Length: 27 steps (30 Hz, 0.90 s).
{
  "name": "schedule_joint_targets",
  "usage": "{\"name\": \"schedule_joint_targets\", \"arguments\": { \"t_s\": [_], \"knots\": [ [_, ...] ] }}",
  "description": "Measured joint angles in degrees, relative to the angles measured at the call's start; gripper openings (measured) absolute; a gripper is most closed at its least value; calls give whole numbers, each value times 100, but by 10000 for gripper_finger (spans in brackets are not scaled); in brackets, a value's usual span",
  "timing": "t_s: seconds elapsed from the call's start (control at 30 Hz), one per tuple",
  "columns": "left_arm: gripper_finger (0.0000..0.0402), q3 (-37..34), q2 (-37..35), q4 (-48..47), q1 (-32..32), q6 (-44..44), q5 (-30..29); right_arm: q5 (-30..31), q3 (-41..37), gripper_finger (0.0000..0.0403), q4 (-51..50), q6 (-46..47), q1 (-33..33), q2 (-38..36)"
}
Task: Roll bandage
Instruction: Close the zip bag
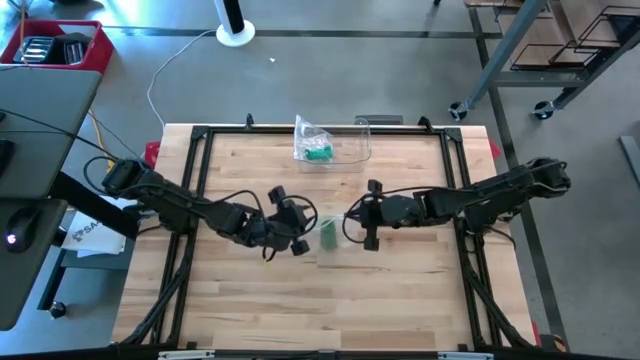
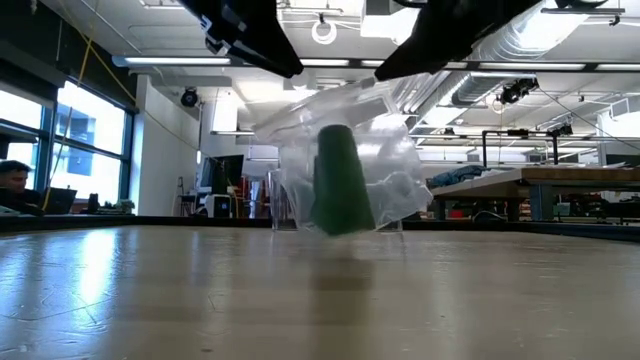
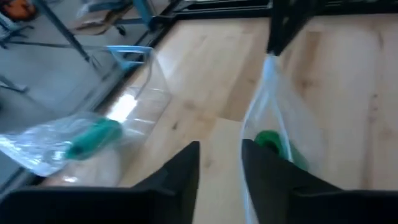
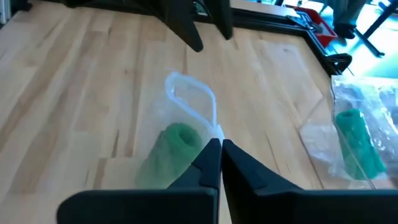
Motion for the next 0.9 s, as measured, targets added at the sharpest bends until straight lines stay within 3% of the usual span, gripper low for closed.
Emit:
{"name": "schedule_joint_targets", "arguments": {
  "t_s": [0.1, 0.23, 0.33, 0.47, 0.63, 0.9],
  "knots": [
    [149, 0, 0, 171, 94, 206, 38, 10, 0, 1, 16, 131, 4, 0],
    [183, 2, 77, 974, 183, 818, 732, -79, 0, 0, 99, 132, 4, 0],
    [191, 2, 324, 1704, 222, 1489, 1309, -222, 0, 0, 232, 71, 8, 0],
    [191, 2, 822, 2646, 246, 2046, 1380, -295, 0, 0, 441, -69, 102, 0],
    [164, 0, 1202, 3114, 241, 2312, 865, -298, 0, 0, 518, -97, 219, 0],
    [71, 0, 1207, 3128, 90, 2388, 811, -258, 0, 0, 507, -96, 280, 0]
  ]
}}
